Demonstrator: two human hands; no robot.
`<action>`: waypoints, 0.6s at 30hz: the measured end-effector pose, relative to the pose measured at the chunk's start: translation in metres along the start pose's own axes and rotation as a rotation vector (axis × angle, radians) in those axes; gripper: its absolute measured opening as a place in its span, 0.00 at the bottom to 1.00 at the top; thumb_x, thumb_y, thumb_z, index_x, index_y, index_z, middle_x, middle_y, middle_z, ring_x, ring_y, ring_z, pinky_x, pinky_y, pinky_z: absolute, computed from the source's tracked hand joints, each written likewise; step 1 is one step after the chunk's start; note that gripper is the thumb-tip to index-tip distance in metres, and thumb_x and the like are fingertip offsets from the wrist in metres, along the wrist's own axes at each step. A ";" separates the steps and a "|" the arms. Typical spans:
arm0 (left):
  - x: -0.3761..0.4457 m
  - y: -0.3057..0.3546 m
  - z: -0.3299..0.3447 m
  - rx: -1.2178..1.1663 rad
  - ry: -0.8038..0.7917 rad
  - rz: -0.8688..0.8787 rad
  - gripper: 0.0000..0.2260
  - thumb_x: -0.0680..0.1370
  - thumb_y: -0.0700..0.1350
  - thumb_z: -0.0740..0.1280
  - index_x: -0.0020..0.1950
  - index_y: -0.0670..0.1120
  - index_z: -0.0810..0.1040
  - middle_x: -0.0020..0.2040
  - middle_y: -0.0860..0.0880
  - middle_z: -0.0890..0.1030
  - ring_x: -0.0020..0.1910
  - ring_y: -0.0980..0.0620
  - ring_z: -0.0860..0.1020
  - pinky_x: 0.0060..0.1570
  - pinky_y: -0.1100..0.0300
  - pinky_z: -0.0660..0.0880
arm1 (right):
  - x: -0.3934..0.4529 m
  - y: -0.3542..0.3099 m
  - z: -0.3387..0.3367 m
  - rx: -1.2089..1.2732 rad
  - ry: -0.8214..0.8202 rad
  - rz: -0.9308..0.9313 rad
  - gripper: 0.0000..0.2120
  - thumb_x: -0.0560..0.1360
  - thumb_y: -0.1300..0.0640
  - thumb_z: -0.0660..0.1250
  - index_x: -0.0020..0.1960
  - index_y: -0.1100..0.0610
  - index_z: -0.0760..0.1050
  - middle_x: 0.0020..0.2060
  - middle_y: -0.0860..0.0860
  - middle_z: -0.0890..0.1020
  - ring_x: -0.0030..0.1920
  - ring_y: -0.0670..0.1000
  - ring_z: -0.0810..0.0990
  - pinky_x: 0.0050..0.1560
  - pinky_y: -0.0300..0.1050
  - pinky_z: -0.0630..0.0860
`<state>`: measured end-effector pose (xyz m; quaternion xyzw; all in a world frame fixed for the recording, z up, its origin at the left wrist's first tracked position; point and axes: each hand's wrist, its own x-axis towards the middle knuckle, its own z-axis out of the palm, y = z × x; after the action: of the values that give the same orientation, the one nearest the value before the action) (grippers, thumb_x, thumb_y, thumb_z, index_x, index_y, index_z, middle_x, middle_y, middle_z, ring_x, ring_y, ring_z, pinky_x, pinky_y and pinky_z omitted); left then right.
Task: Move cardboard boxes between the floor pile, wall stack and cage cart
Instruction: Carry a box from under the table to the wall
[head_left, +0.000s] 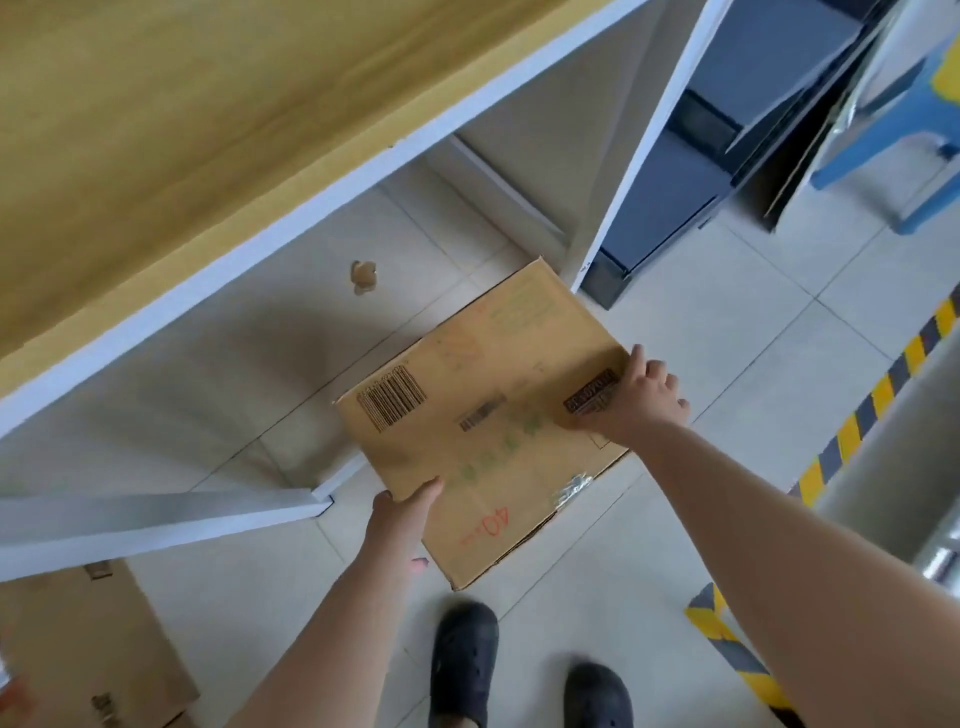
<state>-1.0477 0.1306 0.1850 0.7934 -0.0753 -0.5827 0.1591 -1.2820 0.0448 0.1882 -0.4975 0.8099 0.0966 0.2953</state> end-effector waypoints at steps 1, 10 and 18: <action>0.002 -0.004 -0.002 -0.044 -0.003 -0.007 0.29 0.73 0.52 0.71 0.69 0.45 0.65 0.62 0.43 0.74 0.55 0.42 0.74 0.50 0.47 0.76 | -0.002 0.007 0.005 0.062 -0.022 0.040 0.54 0.58 0.33 0.75 0.73 0.56 0.53 0.65 0.54 0.65 0.67 0.56 0.64 0.65 0.55 0.67; -0.029 -0.055 0.005 0.037 0.088 0.216 0.26 0.69 0.51 0.75 0.62 0.51 0.67 0.58 0.50 0.75 0.56 0.46 0.73 0.61 0.49 0.70 | -0.083 0.090 0.070 0.509 0.057 0.236 0.38 0.56 0.35 0.77 0.53 0.55 0.65 0.54 0.50 0.75 0.58 0.55 0.74 0.57 0.56 0.72; -0.136 -0.112 0.049 0.468 0.234 0.573 0.29 0.69 0.57 0.73 0.63 0.47 0.66 0.63 0.43 0.72 0.62 0.38 0.70 0.58 0.42 0.71 | -0.239 0.204 0.091 0.997 0.244 0.517 0.33 0.51 0.36 0.77 0.47 0.52 0.69 0.46 0.47 0.79 0.52 0.52 0.79 0.54 0.53 0.75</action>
<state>-1.1434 0.2694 0.2558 0.8163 -0.4061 -0.3871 0.1375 -1.3447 0.3639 0.2245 -0.0916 0.8811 -0.2858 0.3654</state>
